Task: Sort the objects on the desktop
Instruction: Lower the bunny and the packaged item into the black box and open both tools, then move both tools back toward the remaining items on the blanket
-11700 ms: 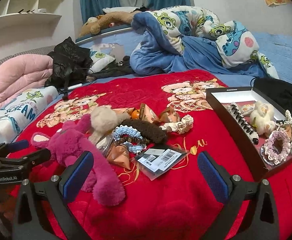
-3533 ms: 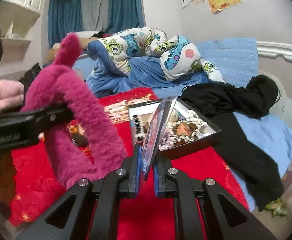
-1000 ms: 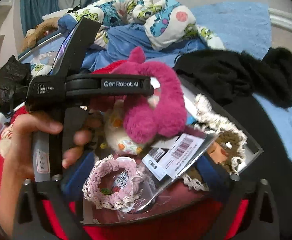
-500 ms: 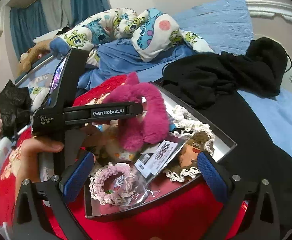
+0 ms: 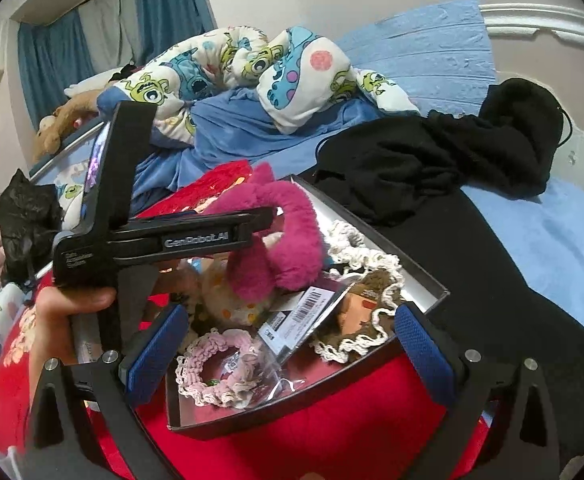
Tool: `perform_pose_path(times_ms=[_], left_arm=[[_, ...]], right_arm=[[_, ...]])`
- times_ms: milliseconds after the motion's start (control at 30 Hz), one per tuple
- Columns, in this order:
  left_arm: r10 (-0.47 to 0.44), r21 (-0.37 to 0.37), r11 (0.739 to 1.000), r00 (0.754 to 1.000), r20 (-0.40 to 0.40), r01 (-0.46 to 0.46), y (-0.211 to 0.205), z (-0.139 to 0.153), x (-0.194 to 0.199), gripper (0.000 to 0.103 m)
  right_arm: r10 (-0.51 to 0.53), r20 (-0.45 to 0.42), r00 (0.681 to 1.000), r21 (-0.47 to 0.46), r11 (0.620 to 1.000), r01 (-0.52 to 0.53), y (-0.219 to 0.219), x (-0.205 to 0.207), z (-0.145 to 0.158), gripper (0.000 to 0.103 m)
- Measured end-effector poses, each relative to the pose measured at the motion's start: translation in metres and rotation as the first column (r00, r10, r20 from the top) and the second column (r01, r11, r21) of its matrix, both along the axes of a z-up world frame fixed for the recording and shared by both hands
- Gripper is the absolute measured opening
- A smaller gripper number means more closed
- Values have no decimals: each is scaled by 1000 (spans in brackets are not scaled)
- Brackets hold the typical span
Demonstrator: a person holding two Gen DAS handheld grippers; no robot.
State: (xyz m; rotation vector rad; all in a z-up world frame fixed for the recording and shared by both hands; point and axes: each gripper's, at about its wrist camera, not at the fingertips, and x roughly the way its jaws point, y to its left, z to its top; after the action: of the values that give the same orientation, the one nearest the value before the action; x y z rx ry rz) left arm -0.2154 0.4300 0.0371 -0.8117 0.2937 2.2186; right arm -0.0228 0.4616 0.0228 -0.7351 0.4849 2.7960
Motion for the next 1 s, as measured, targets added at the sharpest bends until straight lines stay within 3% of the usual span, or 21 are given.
perform_pose_path(times_ms=[433,600,733,1000], left_arm=[[21,-5,1000,999,-50,-21,-19,24,32,103],[49,8,999,999,-9,-49,-39,24,39,103],[64,-3,998,997,-42,-64,-62,29,50,103],[142,42,989,988,-55,-140,-139,43,65,103]], right_arm=[[-15,-79,997,-30,999,13,-6,27,16,103],[-14,-103,995,-25,1000,11,-11,33,20,103],[-17,-106,994,16,1000,19,-17,34,24,103],[23,-142,990,-3,1000,-24,-33,30,28,103]])
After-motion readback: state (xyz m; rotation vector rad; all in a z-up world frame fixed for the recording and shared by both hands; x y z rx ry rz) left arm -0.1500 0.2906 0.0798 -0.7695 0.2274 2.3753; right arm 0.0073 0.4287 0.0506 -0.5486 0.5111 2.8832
